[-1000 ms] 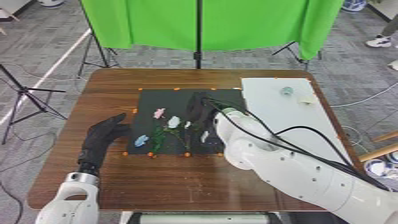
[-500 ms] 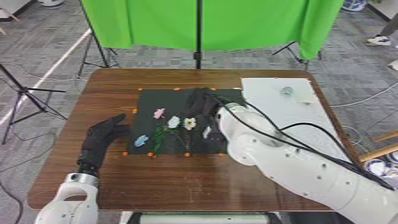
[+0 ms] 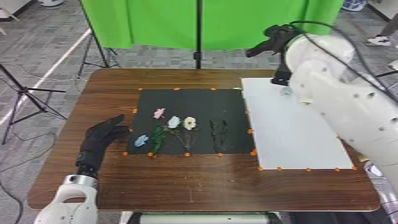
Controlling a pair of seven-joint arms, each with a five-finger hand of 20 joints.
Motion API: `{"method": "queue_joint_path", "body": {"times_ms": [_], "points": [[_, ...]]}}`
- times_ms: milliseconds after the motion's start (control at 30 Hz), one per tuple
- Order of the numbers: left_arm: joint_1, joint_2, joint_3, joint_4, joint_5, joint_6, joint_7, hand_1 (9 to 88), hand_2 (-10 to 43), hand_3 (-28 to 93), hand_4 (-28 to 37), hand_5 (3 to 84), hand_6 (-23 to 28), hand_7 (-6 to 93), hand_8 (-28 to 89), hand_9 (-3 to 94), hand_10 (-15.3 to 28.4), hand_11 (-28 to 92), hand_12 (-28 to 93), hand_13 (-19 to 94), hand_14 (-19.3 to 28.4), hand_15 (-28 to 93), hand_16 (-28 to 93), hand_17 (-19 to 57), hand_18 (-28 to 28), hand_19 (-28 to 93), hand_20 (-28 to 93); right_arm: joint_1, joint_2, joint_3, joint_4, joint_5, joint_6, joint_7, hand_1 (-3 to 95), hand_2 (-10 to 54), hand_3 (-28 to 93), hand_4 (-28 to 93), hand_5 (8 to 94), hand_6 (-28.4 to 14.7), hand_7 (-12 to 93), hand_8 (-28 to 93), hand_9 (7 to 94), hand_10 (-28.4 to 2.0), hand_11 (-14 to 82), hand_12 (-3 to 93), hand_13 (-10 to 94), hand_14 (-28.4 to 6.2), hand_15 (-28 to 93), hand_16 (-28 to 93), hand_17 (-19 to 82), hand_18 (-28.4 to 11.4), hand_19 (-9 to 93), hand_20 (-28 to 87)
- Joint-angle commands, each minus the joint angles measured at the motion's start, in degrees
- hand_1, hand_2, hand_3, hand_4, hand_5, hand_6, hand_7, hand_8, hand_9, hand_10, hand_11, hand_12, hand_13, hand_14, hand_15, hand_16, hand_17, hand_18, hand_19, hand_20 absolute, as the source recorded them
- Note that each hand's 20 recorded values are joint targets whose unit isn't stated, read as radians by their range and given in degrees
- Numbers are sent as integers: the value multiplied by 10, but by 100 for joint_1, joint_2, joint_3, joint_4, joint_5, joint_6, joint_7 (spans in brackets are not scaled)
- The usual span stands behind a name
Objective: Arrange flowers
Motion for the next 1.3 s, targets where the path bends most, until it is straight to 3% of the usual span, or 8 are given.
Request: {"method": "queue_joint_path", "body": {"times_ms": [33, 200, 433, 733, 1000, 1133, 1233, 1300], "points": [[167, -61, -20, 19, -6, 128, 27, 287, 106, 583, -236, 496, 98, 61, -52, 522, 178, 227, 104, 451, 214, 267, -51, 109, 178, 291, 145, -439, 537, 227, 562, -276, -758, 267, 225, -95, 510, -191, 273, -57, -20, -24, 302, -250, 6, 101, 800, -88, 604, 273, 492, -234, 930, 485], [89, -57, 18, 68, 20, 13, 31, 287, 106, 583, -236, 496, 98, 61, -52, 522, 178, 228, 104, 451, 214, 268, -52, 109, 178, 290, 145, -714, 448, 404, 885, -348, -718, 524, 230, -95, 510, -187, 301, -39, -1, -30, 345, -249, 21, 99, 815, -79, 614, 267, 509, -227, 932, 499], [93, -90, 8, 89, -2, 39, 15, 288, 106, 583, -237, 496, 98, 62, -52, 522, 178, 228, 104, 451, 214, 268, -52, 110, 178, 290, 145, -1149, 345, 671, 1122, -195, -748, 720, 260, -95, 538, -182, 334, -21, 27, -43, 398, -238, 37, 102, 836, -68, 621, 267, 534, -220, 932, 528], [67, -150, 25, 113, 13, 3, 27, 287, 106, 584, -238, 496, 97, 61, -52, 523, 179, 227, 104, 450, 215, 267, -52, 110, 177, 288, 146, -1572, 157, 706, 1283, -518, -430, 257, 328, -95, 598, -195, 336, -9, 56, -53, 419, -226, 41, 108, 844, -53, 630, 265, 549, -204, 932, 533], [20, -168, 35, 153, 16, -45, 27, 288, 107, 582, -238, 496, 97, 62, -52, 522, 179, 227, 104, 450, 214, 266, -52, 110, 177, 287, 147, -2025, 244, 569, 1207, -1111, 495, -5, 435, -95, 654, -238, 395, 34, 133, -94, 486, -192, 56, 111, 870, -28, 641, 260, 580, -181, 932, 550], [22, -187, 20, 152, 20, -81, 7, 289, 107, 582, -237, 495, 97, 62, -52, 522, 179, 228, 104, 450, 214, 266, -52, 110, 177, 287, 147, -2323, 332, 454, 1200, -1533, 1395, 15, 499, -95, 670, -248, 480, 42, 165, -115, 553, -168, 70, 113, 896, -13, 635, 262, 601, -169, 932, 551], [36, -201, 10, 152, 16, -77, 6, 288, 107, 582, -237, 496, 98, 61, -52, 522, 179, 228, 104, 450, 214, 266, -52, 110, 177, 288, 147, -2505, 385, 421, 1221, -1688, 2135, 6, 566, -95, 670, -248, 604, 43, 182, -129, 668, -134, 94, 122, 925, 1, 642, 271, 627, -162, 932, 557], [45, -203, 2, 147, 18, -73, 4, 287, 107, 583, -237, 496, 97, 61, -52, 522, 180, 227, 103, 450, 214, 267, -51, 109, 178, 288, 147, -2558, 424, 389, 1235, -1763, 2548, -23, 623, -95, 609, -242, 681, 32, 180, -49, 747, -112, 70, 178, 935, 7, 652, 270, 641, -162, 932, 571]]}}
